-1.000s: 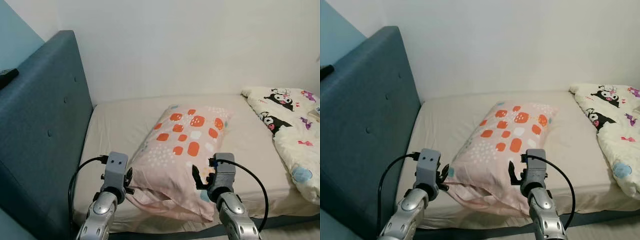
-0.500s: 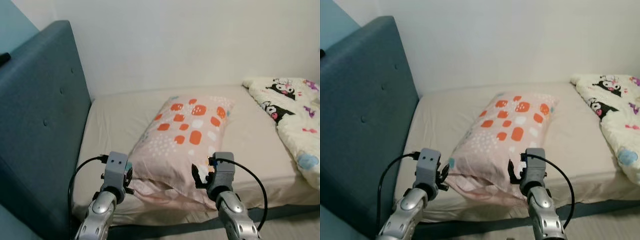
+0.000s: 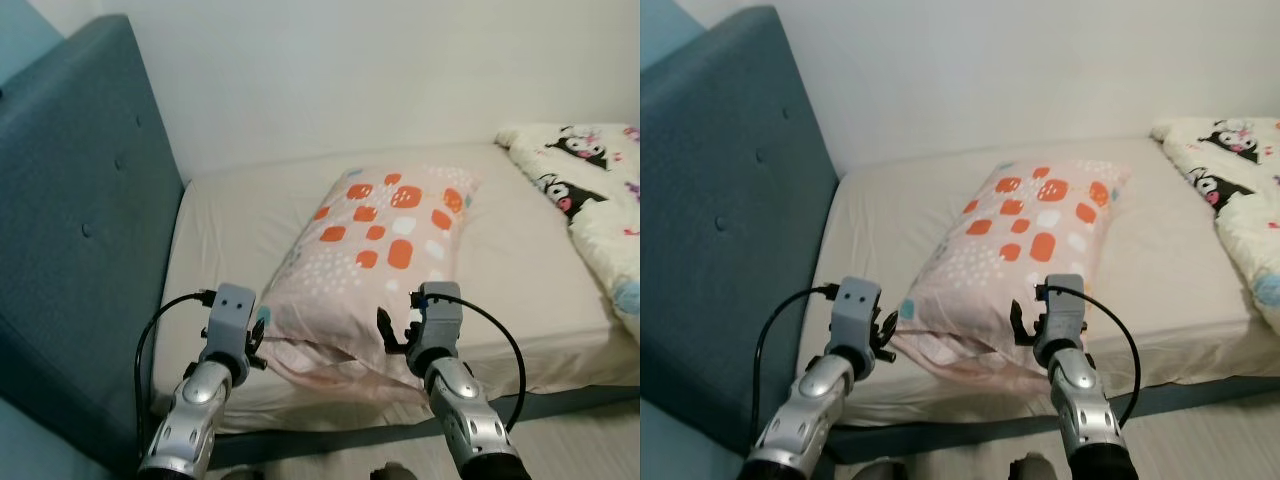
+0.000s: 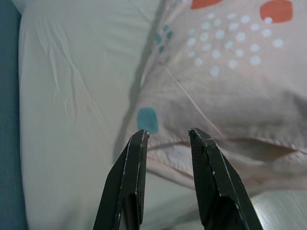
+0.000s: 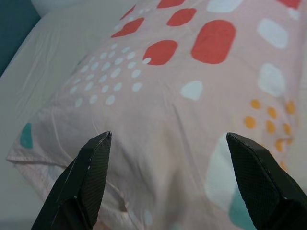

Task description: Clean up the room

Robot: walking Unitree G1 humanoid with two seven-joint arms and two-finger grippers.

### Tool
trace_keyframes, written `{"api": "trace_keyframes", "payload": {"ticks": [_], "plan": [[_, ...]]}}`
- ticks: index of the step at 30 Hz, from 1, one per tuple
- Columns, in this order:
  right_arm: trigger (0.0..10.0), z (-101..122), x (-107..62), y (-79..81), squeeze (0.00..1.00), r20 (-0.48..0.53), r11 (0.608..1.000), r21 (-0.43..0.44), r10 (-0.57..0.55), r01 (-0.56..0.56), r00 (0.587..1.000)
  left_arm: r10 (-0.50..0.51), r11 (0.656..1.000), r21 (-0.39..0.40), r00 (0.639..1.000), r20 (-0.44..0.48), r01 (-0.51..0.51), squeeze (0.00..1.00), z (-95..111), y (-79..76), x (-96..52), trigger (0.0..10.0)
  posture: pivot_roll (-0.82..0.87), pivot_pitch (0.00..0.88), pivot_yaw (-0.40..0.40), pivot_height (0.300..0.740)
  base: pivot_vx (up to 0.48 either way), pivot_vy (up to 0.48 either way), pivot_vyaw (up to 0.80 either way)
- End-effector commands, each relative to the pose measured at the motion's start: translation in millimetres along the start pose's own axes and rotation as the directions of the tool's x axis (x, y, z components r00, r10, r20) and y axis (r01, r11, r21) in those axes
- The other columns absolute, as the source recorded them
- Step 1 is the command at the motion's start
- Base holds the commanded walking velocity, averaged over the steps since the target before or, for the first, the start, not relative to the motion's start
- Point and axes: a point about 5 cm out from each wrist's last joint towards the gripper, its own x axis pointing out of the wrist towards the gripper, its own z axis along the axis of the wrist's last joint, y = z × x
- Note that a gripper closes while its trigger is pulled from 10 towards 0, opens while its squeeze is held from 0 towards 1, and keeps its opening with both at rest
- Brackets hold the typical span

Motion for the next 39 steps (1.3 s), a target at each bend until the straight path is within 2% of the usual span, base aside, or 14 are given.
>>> {"api": "trace_keyframes", "payload": {"ticks": [1, 13, 14, 23, 27, 28, 33, 39], "plan": [[10.0, -5, 0.0, -2.1, 0.00, -0.029, 1.000, 0.018, -0.005, 0.005, 1.000, 0.018, 1.000, 0.003, 1.000, -0.026, -0.017, 0.00, -3, 6.8, 0.2, 10.0, 0.04, 0.202, 0.023, 0.613, 0.000, 0.000, 0.00], [10.0, 2, 3.7, -3.3, 0.00, -0.012, 1.000, 0.004, 0.005, -0.005, 1.000, 0.008, 1.000, -0.002, 1.000, -0.003, -0.008, 0.00, 8, 8.3, 7.7, 10.0, 0.04, 0.205, 0.016, 0.613, 0.000, 0.000, 0.00], [10.0, 3, 3.4, -2.8, 0.00, -0.001, 1.000, 0.024, 0.013, -0.013, 1.000, 0.004, 1.000, -0.002, 1.000, -0.002, -0.004, 0.00, 9, 7.1, 8.1, 10.0, 0.04, 0.203, 0.015, 0.603, 0.000, 0.000, 0.00], [10.0, 3, 3.9, -3.5, 0.00, -0.005, 1.000, 0.010, 0.010, -0.010, 1.000, -0.012, 1.000, -0.021, 1.000, 0.011, 0.012, 0.00, 13, 5.7, 9.4, 10.0, 0.03, 0.198, 0.016, 0.563, 0.000, 0.000, 0.00], [10.0, 6, 5.2, -4.5, 0.00, 0.006, 1.000, 0.014, 0.005, -0.005, 1.000, -0.012, 0.998, -0.058, 1.000, 0.022, 0.013, 0.00, 18, 8.1, 14.3, 10.0, 0.03, 0.181, 0.012, 0.563, 0.000, 0.000, 0.00], [10.0, 9, 6.0, -5.0, 0.00, 0.014, 1.000, 0.019, 0.002, -0.003, 1.000, -0.013, 0.996, -0.089, 0.999, 0.033, 0.016, 0.00, 21, 8.9, 17.5, 10.0, 0.03, 0.180, 0.012, 0.563, 0.000, 0.000, 0.00], [10.0, 14, 8.0, -5.8, 0.00, 0.030, 1.000, 0.026, -0.001, 0.000, 1.000, -0.022, 0.992, -0.121, 0.999, 0.044, 0.027, 0.00, 30, 11.4, 26.3, 10.0, 0.03, 0.176, 0.012, 0.563, 0.000, 0.000, 0.00], [10.0, 26, 10.3, -7.3, 0.00, 0.069, 0.999, 0.044, 0.001, -0.004, 0.998, 0.014, 0.966, -0.258, 0.999, 0.052, 0.000, 0.00, 46, 26.3, 43.2, 10.0, 0.02, 0.174, 0.012, 0.544, 0.000, 0.000, 0.00]]}}
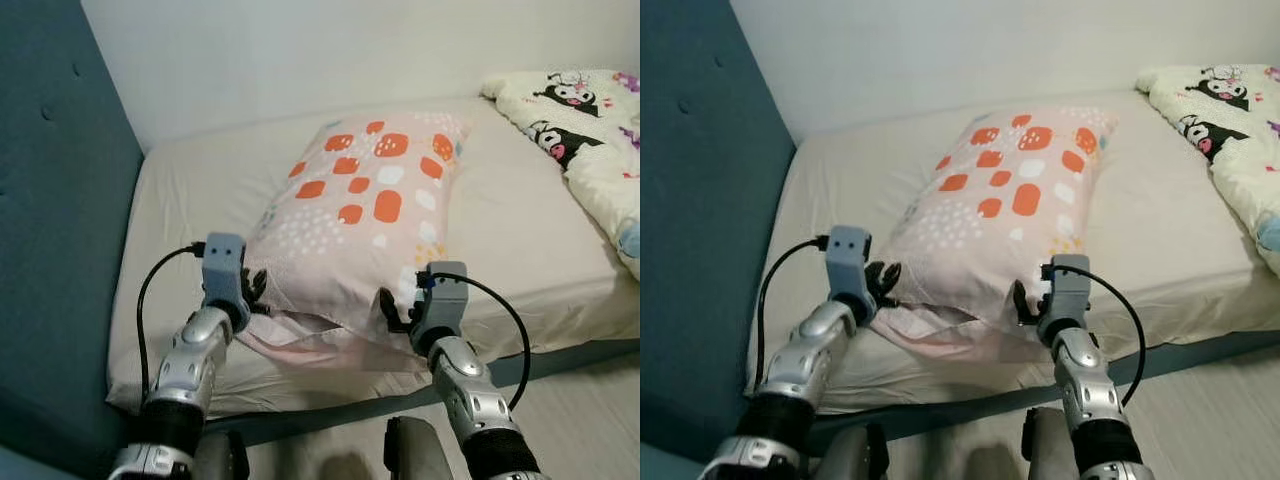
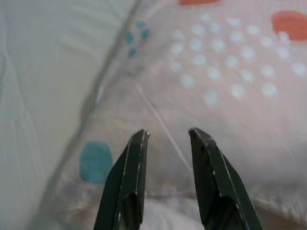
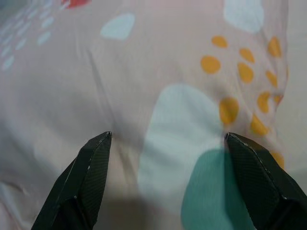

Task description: Clean up the room

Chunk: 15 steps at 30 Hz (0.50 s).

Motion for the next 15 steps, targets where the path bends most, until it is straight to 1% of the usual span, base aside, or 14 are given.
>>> {"api": "trace_keyframes", "payload": {"ticks": [1, 3, 4, 5, 6, 8, 9, 10, 11, 12, 15], "plan": [[10.0, 1, -0.4, -0.7, 0.00, 0.004, 1.000, 0.023, 0.000, 0.000, 1.000, 0.021, 0.999, -0.034, 0.999, -0.026, -0.022, 0.00, -6, 8.1, -0.9, 10.0, 0.02, 0.174, 0.012, 0.544, 0.000, 0.000, 0.00], [10.0, 4, 0.0, -2.1, 0.00, 0.012, 1.000, 0.032, 0.001, -0.001, 1.000, 0.019, 0.997, -0.080, 0.999, -0.027, -0.021, 0.00, -1, 9.8, 6.0, 10.0, 0.03, 0.174, 0.010, 0.534, 0.000, 0.000, 0.00], [10.0, 4, 0.0, -2.1, 0.00, 0.012, 1.000, 0.032, 0.001, -0.001, 1.000, 0.019, 0.997, -0.080, 0.999, -0.027, -0.021, 0.00, -1, 9.8, 6.0, 10.0, 0.03, 0.174, 0.010, 0.534, 0.000, 0.000, 0.00], [10.0, 6, 0.0, -3.0, 0.00, 0.015, 0.999, 0.037, -0.001, 0.001, 1.000, 0.018, 0.996, -0.082, 0.999, -0.029, -0.020, 0.00, 1, 11.1, 9.8, 10.0, 0.02, 0.180, 0.008, 0.534, 0.000, 0.000, 0.00], [10.0, 11, -0.8, -3.5, 0.00, 0.033, 0.998, 0.066, -0.001, -0.001, 0.999, 0.021, 0.993, -0.119, 0.999, -0.040, -0.026, 0.00, 5, 14.5, 15.6, 10.0, 0.02, 0.192, 0.010, 0.534, 0.000, 0.000, 0.00], [10.0, 11, -0.8, -3.5, 0.00, 0.033, 0.998, 0.066, -0.001, -0.001, 0.999, 0.021, 0.993, -0.119, 0.999, -0.040, -0.026, 0.00, 5, 14.5, 15.6, 10.0, 0.02, 0.192, 0.010, 0.534, 0.000, 0.000, 0.00], [10.0, 14, -1.8, -4.1, 0.00, 0.045, 0.996, 0.084, -0.002, -0.002, 0.999, 0.022, 0.987, -0.159, 0.999, -0.044, -0.029, 0.55, 9, 17.7, 18.8, 10.0, 0.01, 0.203, 0.013, 0.534, 0.000, 0.000, 0.00], [10.0, 18, -3.3, -4.6, 0.00, 0.061, 0.995, 0.097, -0.001, -0.005, 0.998, 0.021, 0.980, -0.198, 0.999, -0.043, -0.030, 1.00, 12, 20.7, 21.3, 10.0, 0.01, 0.215, 0.015, 0.534, 0.000, 0.000, 0.00], [10.0, 23, -5.1, -5.0, 0.00, 0.079, 0.994, 0.107, 0.000, -0.009, 0.997, 0.006, 0.968, -0.252, 0.999, -0.043, -0.017, 1.00, 15, 22.3, 23.7, 10.0, 0.00, 0.227, 0.017, 0.534, 0.000, 0.000, 0.00], [10.0, 27, -6.8, -5.0, 0.00, 0.095, 0.993, 0.117, 0.003, -0.014, 0.995, 0.002, 0.962, -0.274, 0.999, -0.043, -0.013, 1.00, 18, 23.9, 25.2, 10.0, 0.00, 0.230, 0.017, 0.534, 0.000, 0.000, 0.00], [10.0, 29, -8.1, -4.9, 0.00, 0.106, 0.992, 0.123, 0.006, -0.019, 0.994, -0.007, 0.960, -0.279, 0.999, -0.044, -0.006, 1.00, 19, 24.5, 26.4, 10.0, 0.00, 0.234, 0.018, 0.534, 0.000, 0.000, 0.00]]}}
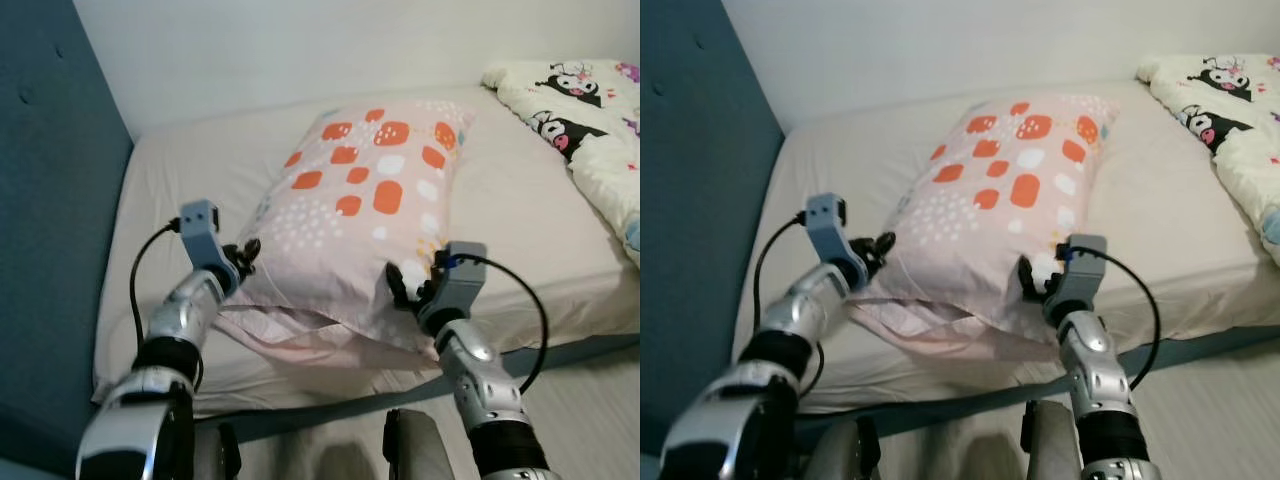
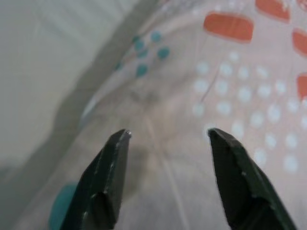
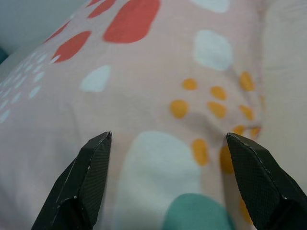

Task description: Clean up the room

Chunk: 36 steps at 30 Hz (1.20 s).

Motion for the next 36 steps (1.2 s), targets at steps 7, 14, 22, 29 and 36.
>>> {"api": "trace_keyframes", "payload": {"ticks": [7, 14, 22, 29, 36], "plan": [[10.0, 8, -8.3, 0.3, 0.00, 0.013, 0.999, 0.050, 0.020, -0.021, 1.000, -0.124, 0.992, 0.009, 0.992, -0.039, 0.124, 1.00, -7, -6.9, 3.1, 10.0, -0.02, 0.278, 0.025, 0.534, 0.000, 0.000, 0.00], [10.0, 11, -17.0, -0.4, 0.00, 0.017, 0.999, 0.042, 0.011, -0.012, 1.000, -0.127, 0.986, 0.099, 0.991, -0.044, 0.131, 1.00, -8, -11.3, 6.0, 10.0, -0.04, 0.323, 0.046, 0.534, 0.000, 0.000, 0.00], [10.0, 10, -24.9, -0.7, 0.00, 0.005, 0.999, 0.051, 0.004, -0.004, 1.000, -0.124, 0.974, 0.177, 0.987, -0.105, 0.141, 0.00, -26, -18.9, 6.0, 10.0, -0.05, 0.328, 0.056, 0.534, 0.000, 0.000, 0.00], [10.0, 13, -25.9, -1.8, 0.00, 0.007, 0.999, 0.053, 0.005, -0.005, 1.000, -0.260, 0.940, 0.179, 0.948, -0.182, 0.292, 0.00, -48, -39.3, 3.5, 10.0, -0.05, 0.324, 0.056, 0.534, 0.000, 0.000, 0.00], [10.0, 16, -22.7, 0.6, 0.00, 0.005, 0.998, 0.060, 0.003, -0.003, 1.000, -0.348, 0.897, 0.192, 0.904, -0.248, 0.398, 0.00, -66, -59.5, 1.3, 7.6, -0.04, 0.316, 0.052, 0.534, 0.000, 0.000, 0.00]]}}
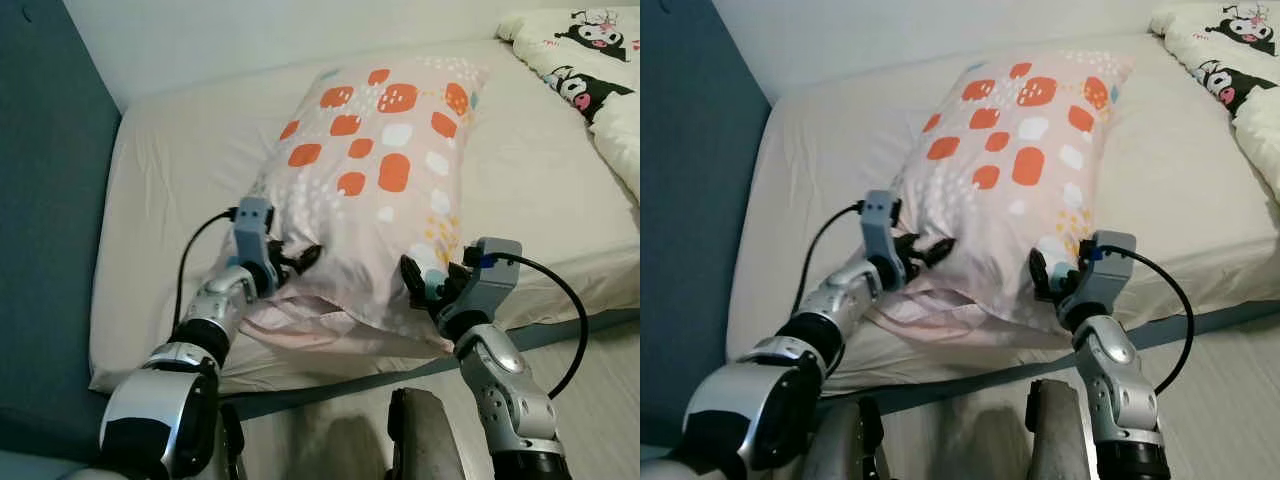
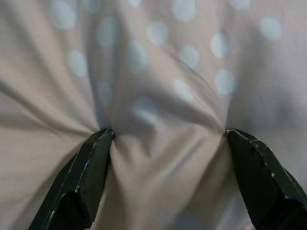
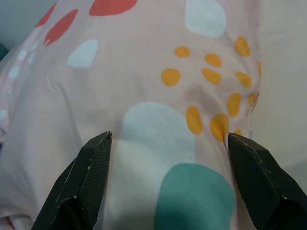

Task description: Clean up the room

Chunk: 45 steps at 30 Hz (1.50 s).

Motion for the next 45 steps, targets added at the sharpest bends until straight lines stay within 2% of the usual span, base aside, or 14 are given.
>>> {"api": "trace_keyframes", "payload": {"ticks": [1, 17, 22, 26, 30, 31, 36, 37, 39, 40, 42, 43, 44, 45], "plan": [[10.0, -1, -0.4, 0.9, 0.00, -0.010, 1.000, 0.019, -0.007, 0.007, 1.000, -0.017, 0.999, -0.032, 0.997, -0.069, 0.015, 0.00, -21, -6.3, -1.5, 0.0, -0.04, 0.313, 0.051, 0.534, 0.000, 0.000, 0.00], [10.0, 0, 4.0, -1.0, 0.00, -0.006, 1.000, 0.018, -0.023, 0.023, 1.000, -0.035, 0.998, -0.046, 0.999, -0.038, 0.034, 0.00, -13, -4.2, -1.0, 0.0, -0.04, 0.297, 0.055, 0.534, 0.000, 0.000, 0.00], [10.0, 3, 6.5, -3.0, 0.00, 0.005, 0.999, 0.016, -0.033, 0.033, 0.999, -0.051, 0.997, -0.055, 0.998, -0.023, 0.050, 0.00, -8, 2.3, -4.3, 0.0, -0.03, 0.280, 0.056, 0.534, 0.000, 0.000, 0.00], [10.0, 7, 9.5, -6.2, 0.00, 0.021, 0.999, 0.017, -0.042, 0.042, 0.999, -0.127, 0.992, -0.020, 0.991, -0.034, 0.126, 0.00, -3, 14.2, -13.5, 0.0, -0.03, 0.265, 0.056, 0.534, 0.000, 0.000, 0.00], [10.0, 9, 12.8, -5.3, 0.00, 0.032, 0.999, 0.019, -0.037, 0.036, 0.999, -0.238, 0.971, -0.016, 0.970, -0.053, 0.237, 0.00, -2, 24.6, -26.8, 0.0, -0.02, 0.236, 0.056, 0.534, 0.000, 0.000, 0.00], [10.0, 9, 12.8, -5.3, 0.00, 0.032, 0.999, 0.019, -0.037, 0.036, 0.999, -0.238, 0.971, -0.016, 0.970, -0.053, 0.237, 0.00, -2, 24.6, -26.8, 0.0, -0.02, 0.236, 0.056, 0.534, 0.000, 0.000, 0.00], [10.0, 9, 14.1, -4.2, 0.00, 0.036, 0.999, 0.019, -0.026, 0.025, 0.999, -0.400, 0.916, -0.017, 0.913, -0.085, 0.400, 0.00, -5, 35.1, -52.5, 0.0, -0.01, 0.216, 0.047, 0.534, 0.000, 0.000, 0.00], [10.0, 9, 14.1, -4.2, 0.00, 0.036, 0.999, 0.019, -0.026, 0.025, 0.999, -0.400, 0.916, -0.017, 0.913, -0.085, 0.400, 0.00, -5, 35.1, -52.5, 0.0, -0.01, 0.216, 0.047, 0.534, 0.000, 0.000, 0.00], [10.0, 9, 14.7, -2.0, 0.00, 0.034, 1.000, 0.021, -0.008, 0.007, 0.999, -0.505, 0.863, -0.040, 0.854, -0.125, 0.504, 0.00, -9, 34.3, -79.4, 0.0, 0.00, 0.212, 0.039, 0.534, 0.000, 0.000, 0.00], [10.0, 9, 14.7, -2.0, 0.00, 0.034, 1.000, 0.021, -0.008, 0.007, 0.999, -0.505, 0.863, -0.040, 0.854, -0.125, 0.504, 0.00, -9, 34.3, -79.4, 0.0, 0.00, 0.212, 0.039, 0.534, 0.000, 0.000, 0.00], [10.0, 9, 14.6, -0.6, 0.00, 0.032, 1.000, 0.022, 0.004, -0.005, 0.999, -0.544, 0.838, -0.056, 0.825, -0.152, 0.542, 0.00, -13, 29.7, -95.3, 0.0, 0.00, 0.210, 0.034, 0.534, 0.000, 0.000, 0.00], [10.0, 9, 14.6, -0.6, 0.00, 0.032, 1.000, 0.022, 0.004, -0.005, 0.999, -0.544, 0.838, -0.056, 0.825, -0.152, 0.542, 0.00, -13, 29.7, -95.3, 0.0, 0.00, 0.210, 0.034, 0.534, 0.000, 0.000, 0.00], [10.0, 9, 14.8, 0.6, 0.00, 0.033, 1.000, 0.024, 0.013, -0.014, 0.999, -0.574, 0.818, -0.076, 0.803, -0.162, 0.570, 0.00, -14, 24.5, -107.3, 0.0, 0.01, 0.207, 0.032, 0.534, 0.000, 0.000, 0.00], [10.0, 10, 15.0, 1.2, 0.00, 0.035, 0.999, 0.026, 0.019, -0.020, 0.999, -0.589, 0.808, -0.091, 0.792, -0.161, 0.583, 0.00, -14, 20.8, -112.8, 0.0, 0.01, 0.207, 0.032, 0.534, 0.000, 0.000, 0.00]]}}
